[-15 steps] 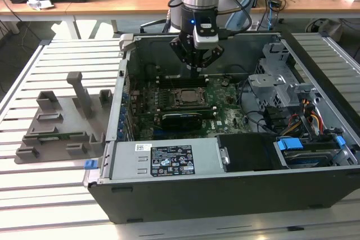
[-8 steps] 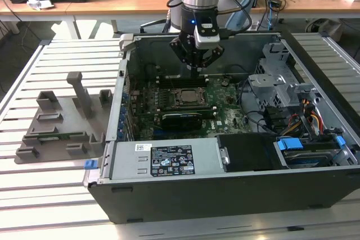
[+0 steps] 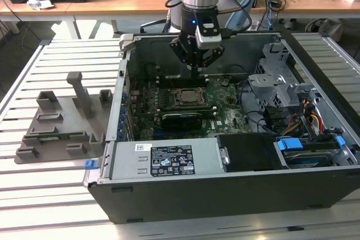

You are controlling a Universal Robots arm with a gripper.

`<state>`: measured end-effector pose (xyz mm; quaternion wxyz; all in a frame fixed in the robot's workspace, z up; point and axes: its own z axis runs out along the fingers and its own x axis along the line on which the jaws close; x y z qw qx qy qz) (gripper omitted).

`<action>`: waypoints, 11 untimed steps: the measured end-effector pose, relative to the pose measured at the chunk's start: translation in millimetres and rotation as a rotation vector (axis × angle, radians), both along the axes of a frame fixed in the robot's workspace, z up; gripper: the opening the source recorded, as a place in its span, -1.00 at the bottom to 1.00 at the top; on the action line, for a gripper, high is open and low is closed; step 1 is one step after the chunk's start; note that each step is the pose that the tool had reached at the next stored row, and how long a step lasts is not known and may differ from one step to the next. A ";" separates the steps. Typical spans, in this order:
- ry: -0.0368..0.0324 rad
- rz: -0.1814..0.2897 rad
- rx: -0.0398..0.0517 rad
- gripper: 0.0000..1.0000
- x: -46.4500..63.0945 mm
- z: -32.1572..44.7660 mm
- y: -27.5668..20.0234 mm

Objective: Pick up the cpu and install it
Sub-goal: 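Install the first cpu locking lever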

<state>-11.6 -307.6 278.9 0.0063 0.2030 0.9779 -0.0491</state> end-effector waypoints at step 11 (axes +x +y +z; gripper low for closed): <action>0.0000 0.038 0.0001 -0.79 0.0 0.0 0.0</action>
